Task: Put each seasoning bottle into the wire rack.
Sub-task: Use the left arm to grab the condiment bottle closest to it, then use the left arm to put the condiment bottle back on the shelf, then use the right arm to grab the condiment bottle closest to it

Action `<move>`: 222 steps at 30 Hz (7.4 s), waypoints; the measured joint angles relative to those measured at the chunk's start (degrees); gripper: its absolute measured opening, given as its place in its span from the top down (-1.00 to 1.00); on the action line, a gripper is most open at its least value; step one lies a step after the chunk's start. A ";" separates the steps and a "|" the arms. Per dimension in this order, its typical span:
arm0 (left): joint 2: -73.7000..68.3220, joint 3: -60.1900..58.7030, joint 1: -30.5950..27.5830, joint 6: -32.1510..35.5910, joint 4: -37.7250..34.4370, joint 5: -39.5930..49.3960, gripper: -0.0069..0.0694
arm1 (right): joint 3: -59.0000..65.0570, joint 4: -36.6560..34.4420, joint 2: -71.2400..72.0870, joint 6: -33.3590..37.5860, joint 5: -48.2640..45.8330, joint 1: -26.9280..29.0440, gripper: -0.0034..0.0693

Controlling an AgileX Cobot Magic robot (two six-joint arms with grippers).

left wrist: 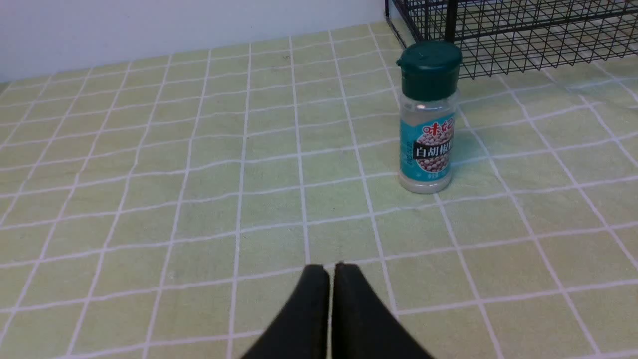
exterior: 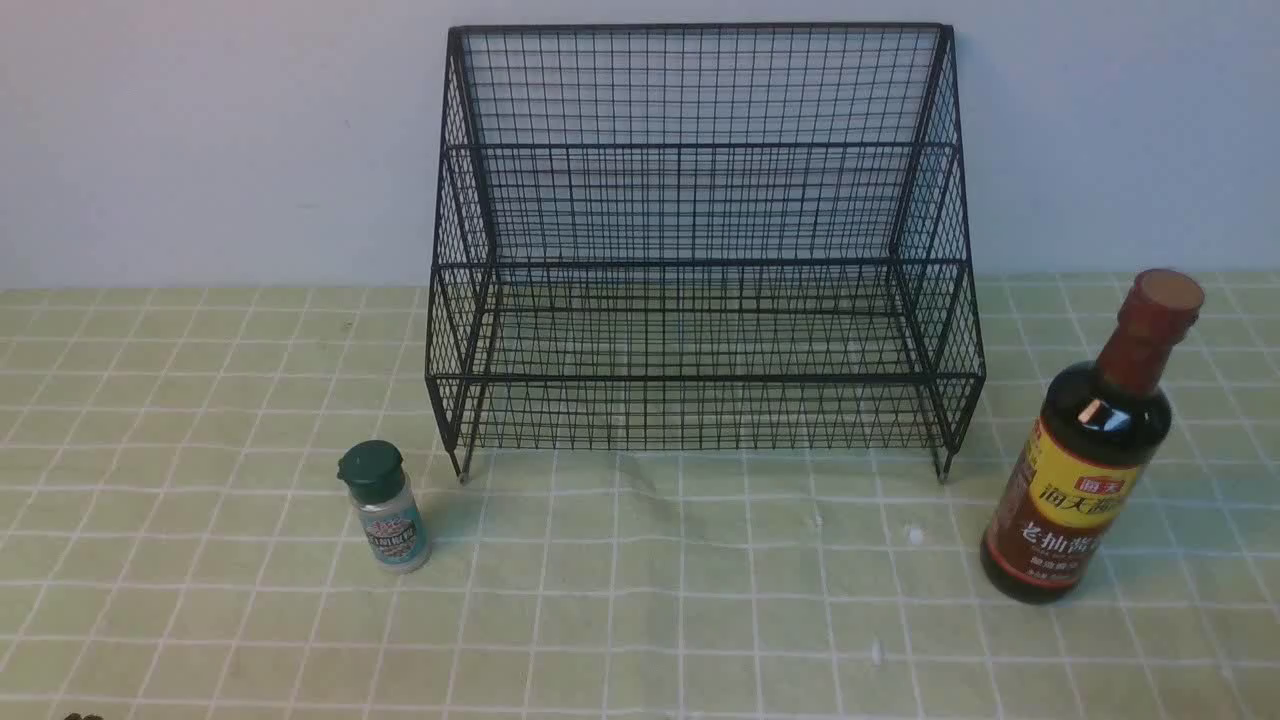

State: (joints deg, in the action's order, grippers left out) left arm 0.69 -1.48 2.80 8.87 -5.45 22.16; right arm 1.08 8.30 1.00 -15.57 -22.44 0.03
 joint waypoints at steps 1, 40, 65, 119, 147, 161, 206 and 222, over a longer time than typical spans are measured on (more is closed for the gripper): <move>0.00 0.00 0.00 0.00 0.00 0.00 0.83 | 0.00 0.00 0.00 0.00 0.00 0.00 0.95; 0.00 -0.17 0.00 -2.47 -14.20 -14.23 0.83 | 0.00 0.00 0.00 0.00 0.00 0.00 0.95; -46.73 58.28 0.00 -6.88 -13.74 34.41 0.83 | 0.54 -18.84 0.00 -8.12 26.79 0.00 0.95; -104.04 70.85 9.47 -3.01 1.50 24.06 -0.14 | -33.25 -19.14 -24.96 8.36 -25.54 -9.66 0.95; -93.96 93.20 14.29 -1.61 -0.31 33.46 -0.06 | -33.25 -18.19 -24.96 10.22 -27.97 -9.66 0.95; -106.39 93.20 16.28 -1.46 6.10 28.25 -0.06 | -33.25 -17.54 -24.96 10.22 -27.97 -9.66 0.95; -96.01 107.42 16.30 -3.17 5.04 46.95 0.83 | -51.01 -14.93 -46.59 18.91 -22.30 -9.66 0.00; -75.71 93.57 16.30 -3.17 6.32 46.23 0.83 | -51.06 -15.19 -65.45 19.25 -8.06 -9.66 -0.85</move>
State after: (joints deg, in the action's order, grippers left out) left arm -75.02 92.08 19.10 5.70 0.87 68.39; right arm -49.98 -6.89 -64.45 3.68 -30.50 -9.64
